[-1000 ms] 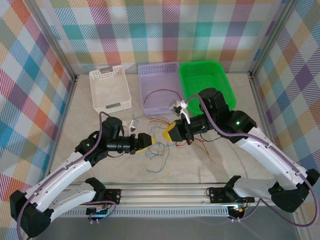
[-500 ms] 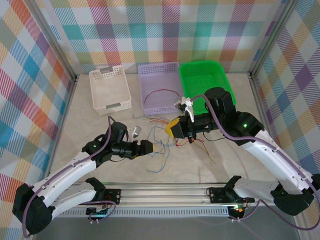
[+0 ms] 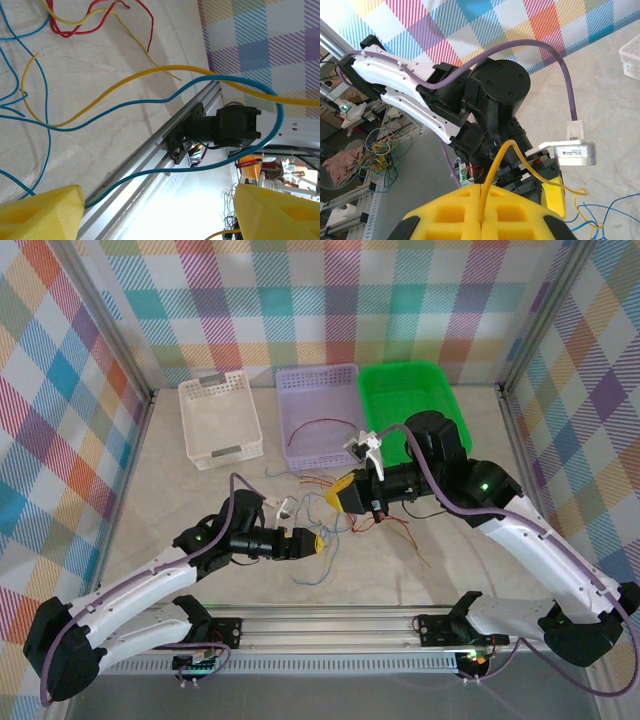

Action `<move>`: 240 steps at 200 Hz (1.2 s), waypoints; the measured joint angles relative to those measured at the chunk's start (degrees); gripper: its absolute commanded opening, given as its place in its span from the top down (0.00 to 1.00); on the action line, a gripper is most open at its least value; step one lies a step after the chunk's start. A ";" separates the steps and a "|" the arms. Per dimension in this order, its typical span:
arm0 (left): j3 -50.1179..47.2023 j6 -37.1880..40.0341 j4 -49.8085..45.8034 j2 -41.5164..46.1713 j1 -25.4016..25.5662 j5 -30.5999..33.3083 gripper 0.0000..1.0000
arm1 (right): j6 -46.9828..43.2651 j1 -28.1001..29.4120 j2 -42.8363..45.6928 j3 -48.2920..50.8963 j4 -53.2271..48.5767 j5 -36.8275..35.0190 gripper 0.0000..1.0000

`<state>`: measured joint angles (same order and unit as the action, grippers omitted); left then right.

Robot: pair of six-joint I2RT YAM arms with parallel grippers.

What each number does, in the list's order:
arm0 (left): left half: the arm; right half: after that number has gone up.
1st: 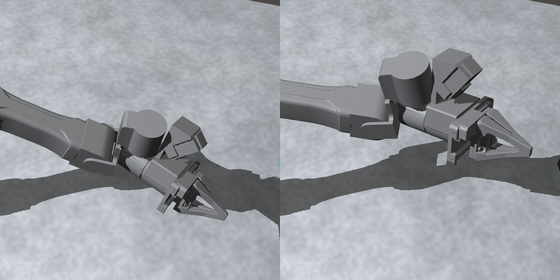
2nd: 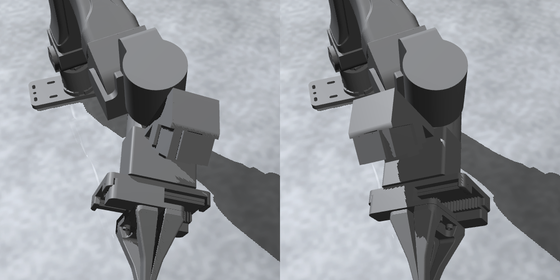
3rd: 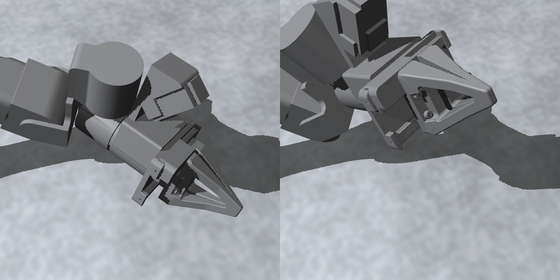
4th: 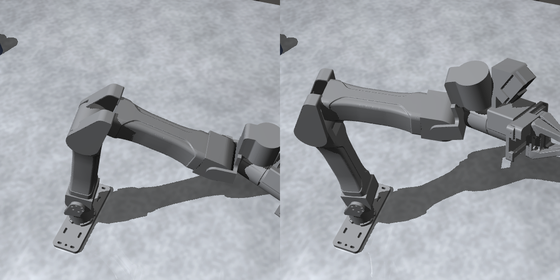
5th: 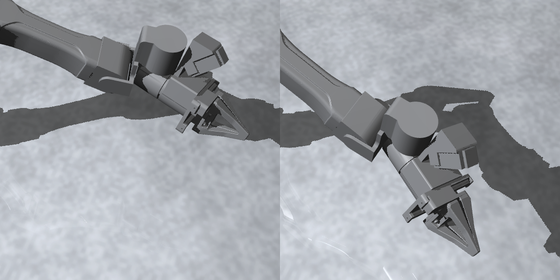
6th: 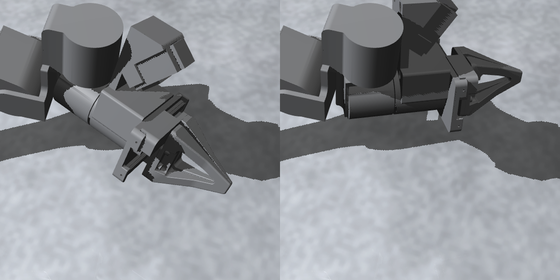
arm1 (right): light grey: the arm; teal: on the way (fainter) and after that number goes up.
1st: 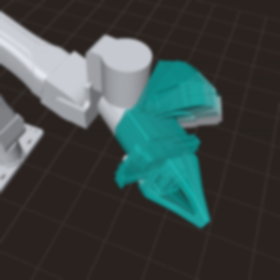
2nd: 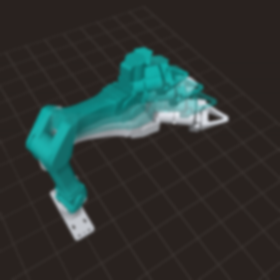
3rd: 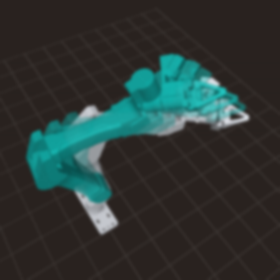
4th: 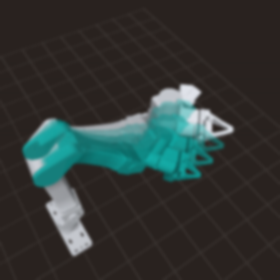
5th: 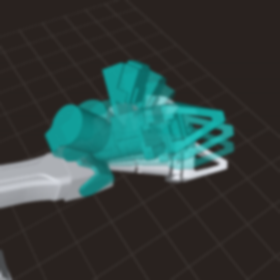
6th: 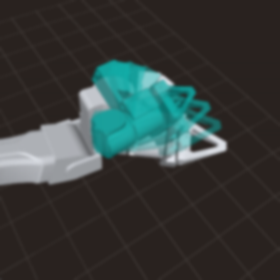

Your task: Untangle the cables

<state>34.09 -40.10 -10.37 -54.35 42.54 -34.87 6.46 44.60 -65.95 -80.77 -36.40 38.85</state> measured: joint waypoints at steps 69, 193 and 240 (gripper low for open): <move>0.04 3.37 -2.01 -4.15 1.42 6.01 0.25 | 0.57 0.00 0.00 -0.35 0.42 1.86 1.00; 0.57 5.03 0.22 -4.74 2.38 8.09 0.80 | 1.68 0.00 0.00 -0.35 2.14 2.51 1.00; 0.57 5.29 0.76 -4.52 2.40 7.63 0.61 | 2.08 0.00 0.00 -0.35 2.73 2.29 1.00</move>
<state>34.65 -34.81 -9.61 -58.87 44.95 -27.24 8.54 44.60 -65.95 -81.12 -33.67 41.15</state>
